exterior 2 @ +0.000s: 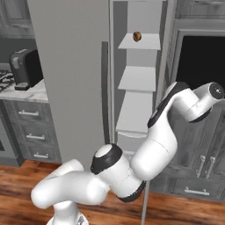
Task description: Pick up the frozen steak from the freezer, place it on any shelf in the fridge, and close the fridge and freezer doors when done.
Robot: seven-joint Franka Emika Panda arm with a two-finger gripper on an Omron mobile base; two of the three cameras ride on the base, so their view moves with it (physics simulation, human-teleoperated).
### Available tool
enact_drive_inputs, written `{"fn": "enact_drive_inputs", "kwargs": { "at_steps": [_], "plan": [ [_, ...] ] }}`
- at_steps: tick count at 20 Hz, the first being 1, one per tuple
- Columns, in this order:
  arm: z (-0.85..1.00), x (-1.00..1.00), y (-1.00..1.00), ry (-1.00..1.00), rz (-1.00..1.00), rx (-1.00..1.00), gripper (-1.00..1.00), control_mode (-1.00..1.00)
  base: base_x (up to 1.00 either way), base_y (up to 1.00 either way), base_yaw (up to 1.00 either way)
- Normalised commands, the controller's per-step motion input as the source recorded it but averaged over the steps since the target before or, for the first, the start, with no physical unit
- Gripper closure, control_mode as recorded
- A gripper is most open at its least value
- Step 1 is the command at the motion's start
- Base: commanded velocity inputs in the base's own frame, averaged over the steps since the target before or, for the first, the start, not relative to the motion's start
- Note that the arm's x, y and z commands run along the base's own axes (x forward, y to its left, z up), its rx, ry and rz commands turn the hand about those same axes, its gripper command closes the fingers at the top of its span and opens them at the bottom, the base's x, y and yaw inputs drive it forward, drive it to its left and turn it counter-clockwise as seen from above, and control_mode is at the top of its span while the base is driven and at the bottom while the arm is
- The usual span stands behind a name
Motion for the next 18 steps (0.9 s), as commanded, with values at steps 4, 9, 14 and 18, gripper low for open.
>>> {"fn": "enact_drive_inputs", "kwargs": {
  "at_steps": [4, 9, 14, 18],
  "plan": [
    [-0.08, 0.5, 1.0, -0.02, 0.01, 0.07, -1.0, -1.0, 0.0, 0.0, 0.0],
    [-0.02, 0.67, 1.0, -0.03, 0.0, 0.08, -1.0, -1.0, 0.0, 0.0, 0.0],
    [0.0, 0.69, 1.0, -0.06, 0.0, 0.08, -1.0, -1.0, 0.0, 0.0, 0.0],
    [0.0, 0.76, 1.0, -0.06, 0.0, 0.09, -1.0, -1.0, 0.0, 0.0, 0.0]
  ]
}}
